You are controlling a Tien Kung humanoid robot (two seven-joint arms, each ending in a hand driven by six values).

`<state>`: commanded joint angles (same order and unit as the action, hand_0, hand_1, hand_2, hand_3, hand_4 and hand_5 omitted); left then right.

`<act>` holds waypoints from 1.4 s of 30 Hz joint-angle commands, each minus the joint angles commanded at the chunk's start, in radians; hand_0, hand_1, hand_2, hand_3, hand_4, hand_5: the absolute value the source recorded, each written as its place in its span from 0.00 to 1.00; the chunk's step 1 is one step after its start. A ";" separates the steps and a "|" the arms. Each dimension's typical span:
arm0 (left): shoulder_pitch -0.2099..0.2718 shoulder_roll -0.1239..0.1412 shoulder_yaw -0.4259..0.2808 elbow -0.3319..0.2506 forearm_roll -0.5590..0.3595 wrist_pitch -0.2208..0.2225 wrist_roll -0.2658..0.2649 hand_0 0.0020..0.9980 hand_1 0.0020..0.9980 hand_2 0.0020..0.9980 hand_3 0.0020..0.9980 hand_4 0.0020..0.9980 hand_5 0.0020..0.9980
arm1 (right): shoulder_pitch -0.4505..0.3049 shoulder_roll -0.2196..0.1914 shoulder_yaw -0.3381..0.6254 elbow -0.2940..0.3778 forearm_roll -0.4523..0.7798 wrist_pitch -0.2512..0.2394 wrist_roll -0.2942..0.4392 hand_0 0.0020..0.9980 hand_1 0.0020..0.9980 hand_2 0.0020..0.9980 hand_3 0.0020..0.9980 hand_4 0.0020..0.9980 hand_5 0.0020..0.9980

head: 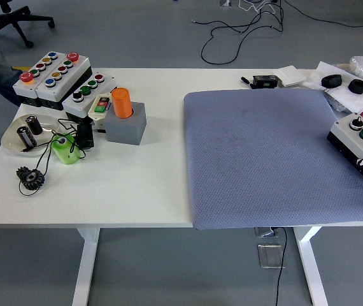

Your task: Pick up the button,place it on the desk,press the button,press the button

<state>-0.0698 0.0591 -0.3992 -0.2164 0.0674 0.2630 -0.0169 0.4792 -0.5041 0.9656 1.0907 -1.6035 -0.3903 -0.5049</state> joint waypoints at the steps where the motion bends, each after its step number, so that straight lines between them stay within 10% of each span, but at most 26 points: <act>1: 0.000 0.000 0.001 0.000 -0.001 0.000 0.001 0.68 0.71 0.72 0.65 0.47 1.00 | 0.002 -0.006 -0.005 0.003 -0.001 -0.012 0.012 0.16 0.11 0.24 0.32 0.36 0.00; 6: 0.000 0.000 0.006 0.001 -0.004 -0.001 0.002 0.68 0.71 0.72 0.65 0.47 1.00 | 0.003 -0.035 -0.023 0.038 0.044 -0.037 0.064 0.16 0.11 0.24 0.32 0.36 0.00; 7: 0.000 0.000 0.006 0.001 -0.004 -0.001 0.002 0.68 0.71 0.72 0.65 0.47 1.00 | 0.004 -0.039 -0.026 0.044 0.051 -0.040 0.075 0.11 0.04 0.18 0.28 0.51 0.00; 15: -0.001 0.001 0.009 0.001 -0.005 -0.002 0.004 0.68 0.71 0.72 0.65 0.47 1.00 | 0.075 -0.120 -0.163 0.086 0.153 -0.039 0.339 0.03 0.00 0.11 0.24 0.43 0.00; 23: -0.001 0.003 0.007 0.000 0.002 0.000 0.008 0.68 0.71 0.72 0.65 0.46 1.00 | 0.188 -0.166 -0.300 0.057 0.089 0.150 0.612 0.00 0.00 0.07 0.21 0.46 0.00; 31: -0.010 0.009 0.002 0.000 0.017 0.003 0.014 0.68 0.71 0.72 0.64 0.46 1.00 | 0.314 -0.230 -0.476 0.096 0.092 0.344 0.672 0.00 0.00 0.06 0.21 0.42 0.00; 42: -0.015 0.012 -0.006 0.001 0.026 0.006 0.014 0.68 0.71 0.71 0.64 0.45 1.00 | 0.386 -0.252 -0.639 0.114 0.186 0.359 0.723 0.00 0.00 0.06 0.21 0.44 0.00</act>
<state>-0.0852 0.0711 -0.4051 -0.2158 0.0932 0.2691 -0.0032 0.8650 -0.7557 0.3266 1.2050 -1.4174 -0.0309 0.2176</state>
